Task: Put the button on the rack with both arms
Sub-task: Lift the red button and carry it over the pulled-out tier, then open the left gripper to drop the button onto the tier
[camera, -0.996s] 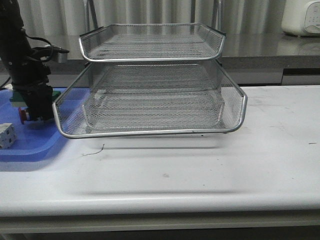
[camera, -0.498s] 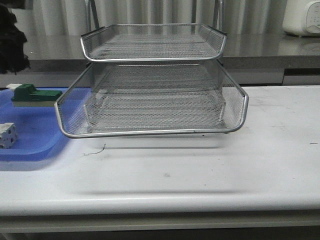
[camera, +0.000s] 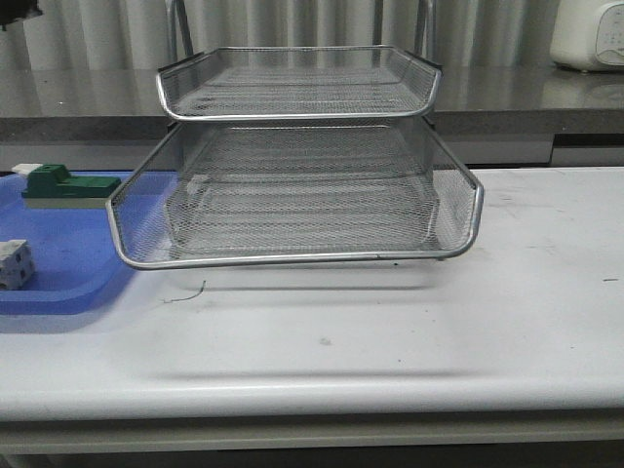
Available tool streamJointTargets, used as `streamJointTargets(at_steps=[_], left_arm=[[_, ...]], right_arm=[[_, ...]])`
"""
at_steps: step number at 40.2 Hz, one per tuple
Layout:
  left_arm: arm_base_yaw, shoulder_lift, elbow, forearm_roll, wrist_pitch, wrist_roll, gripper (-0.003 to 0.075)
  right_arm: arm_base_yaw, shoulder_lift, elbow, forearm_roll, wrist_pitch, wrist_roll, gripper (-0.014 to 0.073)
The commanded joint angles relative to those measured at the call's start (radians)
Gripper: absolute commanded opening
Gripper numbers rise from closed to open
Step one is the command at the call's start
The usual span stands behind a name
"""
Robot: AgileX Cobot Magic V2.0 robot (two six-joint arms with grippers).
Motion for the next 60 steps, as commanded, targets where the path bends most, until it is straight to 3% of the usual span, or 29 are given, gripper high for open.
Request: streamJointTargets(at_steps=[1,13,22,33,44,49,60], left_arm=[[-0.093,-0.069,0.007,-0.04,0.037,-0.007,0.0179],[-0.399,0.014,0.017,-0.04,-0.067,-0.008,0.0179],[-0.52,0.155,0.017,-0.017,-0.212,-0.008,0.0179],[-0.535,0.238,0.017,0.009,-0.274,-0.011,0.0192],[-0.536,0.238,0.017,0.004,-0.283,-0.011,0.0442],[-0.536,0.238,0.017,0.004,-0.285,-0.011,0.0519],[-0.536,0.221,-0.007,0.004,-0.194,-0.011,0.0538]], right_arm=[[-0.001,0.007,-0.026,0.0,-0.076,-0.002,-0.0061],[-0.001,0.007,-0.026,0.0,-0.076,-0.002,-0.0061],[-0.001,0.007,-0.026,0.0,-0.076,-0.002,-0.0061],[-0.001,0.007,-0.026,0.0,-0.076,-0.002,-0.0061],[-0.001,0.007,-0.026,0.0,-0.076,-0.002,-0.0061],[-0.001,0.007,-0.026,0.0,-0.076,-0.002,-0.0061],[-0.001,0.007,-0.026,0.0,-0.076,-0.002,-0.0061]])
